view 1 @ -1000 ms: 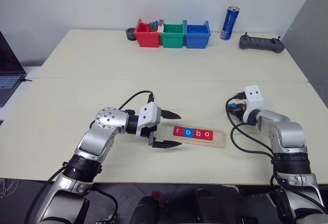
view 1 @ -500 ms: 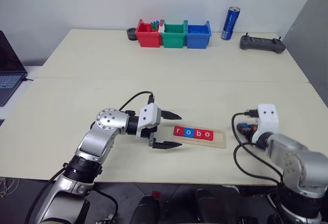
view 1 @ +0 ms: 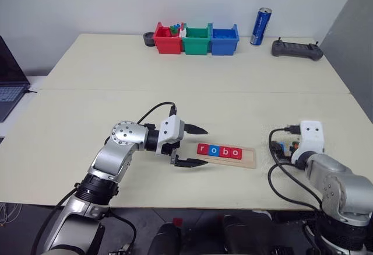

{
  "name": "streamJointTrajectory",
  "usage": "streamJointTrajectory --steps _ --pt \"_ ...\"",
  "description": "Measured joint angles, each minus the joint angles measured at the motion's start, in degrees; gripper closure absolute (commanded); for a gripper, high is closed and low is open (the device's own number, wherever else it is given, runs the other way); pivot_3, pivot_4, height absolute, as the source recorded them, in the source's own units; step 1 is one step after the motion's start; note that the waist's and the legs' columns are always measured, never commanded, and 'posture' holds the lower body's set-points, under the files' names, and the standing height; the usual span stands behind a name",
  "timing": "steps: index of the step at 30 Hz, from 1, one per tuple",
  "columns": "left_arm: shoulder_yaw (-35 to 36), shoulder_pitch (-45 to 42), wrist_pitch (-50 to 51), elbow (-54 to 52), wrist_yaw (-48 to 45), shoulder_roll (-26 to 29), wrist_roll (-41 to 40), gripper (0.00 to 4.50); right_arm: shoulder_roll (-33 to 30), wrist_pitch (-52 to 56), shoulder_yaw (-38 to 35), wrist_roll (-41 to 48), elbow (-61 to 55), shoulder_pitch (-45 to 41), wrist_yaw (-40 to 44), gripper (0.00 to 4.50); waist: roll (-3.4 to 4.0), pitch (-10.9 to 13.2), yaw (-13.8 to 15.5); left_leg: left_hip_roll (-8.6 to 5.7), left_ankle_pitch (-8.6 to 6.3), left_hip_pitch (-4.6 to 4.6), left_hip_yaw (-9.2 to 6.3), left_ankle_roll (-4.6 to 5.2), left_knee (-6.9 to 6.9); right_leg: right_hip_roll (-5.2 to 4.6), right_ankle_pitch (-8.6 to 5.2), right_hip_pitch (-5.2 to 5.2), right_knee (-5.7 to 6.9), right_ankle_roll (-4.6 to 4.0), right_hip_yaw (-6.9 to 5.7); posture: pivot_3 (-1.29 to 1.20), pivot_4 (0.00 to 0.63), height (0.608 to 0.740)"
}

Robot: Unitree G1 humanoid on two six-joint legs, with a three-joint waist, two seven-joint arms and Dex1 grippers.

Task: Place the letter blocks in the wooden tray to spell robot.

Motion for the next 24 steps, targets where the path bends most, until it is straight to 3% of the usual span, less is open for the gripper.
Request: streamJointTrajectory --steps 4,6,11,15,19,24 --pt "0.0 0.0 -0.2 0.2 0.0 0.0 0.0 0.00 -0.2 -4.4 -1.3 2.1 1.1 -10.7 1.7 0.03 0.00 0.0 -0.3 0.04 0.00 -0.01 -0.12 0.00 -0.06 0.06 0.01 0.00 0.00 -0.02 -0.10 0.00 0.150 0.740" --pt "0.0 -0.2 -0.3 0.6 0.0 -0.1 0.1 0.00 -1.5 -8.0 -0.3 4.1 2.9 -12.0 4.9 0.03 0.00 0.0 -0.2 0.02 0.00 -0.04 -0.13 0.01 -0.09 0.04 0.01 0.01 -0.06 -0.02 -0.12 0.00 0.150 0.740" --pt "-0.1 -0.5 -0.4 1.9 0.1 -0.6 0.3 0.00 -16.9 -27.6 9.6 5.7 9.1 -3.9 23.9 0.03 -0.03 0.0 0.7 -0.14 -0.01 -0.21 -0.13 0.01 -0.05 -0.17 -0.01 0.01 -0.22 0.02 -0.20 0.00 0.150 0.740" --pt "-0.1 -0.7 -0.5 2.0 0.1 -0.8 0.3 0.00 -31.6 -55.5 14.4 3.0 20.4 9.1 44.2 0.03 -0.08 0.0 0.8 -0.19 -0.01 -0.22 -0.08 0.02 0.01 -0.22 -0.04 0.04 -0.23 0.08 -0.18 0.00 0.150 0.740" --pt "-0.1 -0.7 -0.5 1.9 0.2 -1.2 0.3 0.00 -35.3 -68.1 14.5 3.2 31.3 11.0 54.3 0.03 -0.11 0.1 -0.2 -0.04 -0.01 0.08 0.16 0.02 0.00 -0.12 -0.03 0.08 -0.05 0.06 0.03 0.00 0.150 0.740" --pt "-0.1 -0.7 -0.5 1.9 0.3 -1.2 0.4 0.00 -36.6 -70.2 14.5 3.7 37.1 8.1 58.5 0.03 -0.11 0.1 -0.9 0.05 -0.01 0.11 0.14 0.01 0.03 0.01 0.00 0.09 -0.03 0.00 0.05 0.00 0.150 0.740"
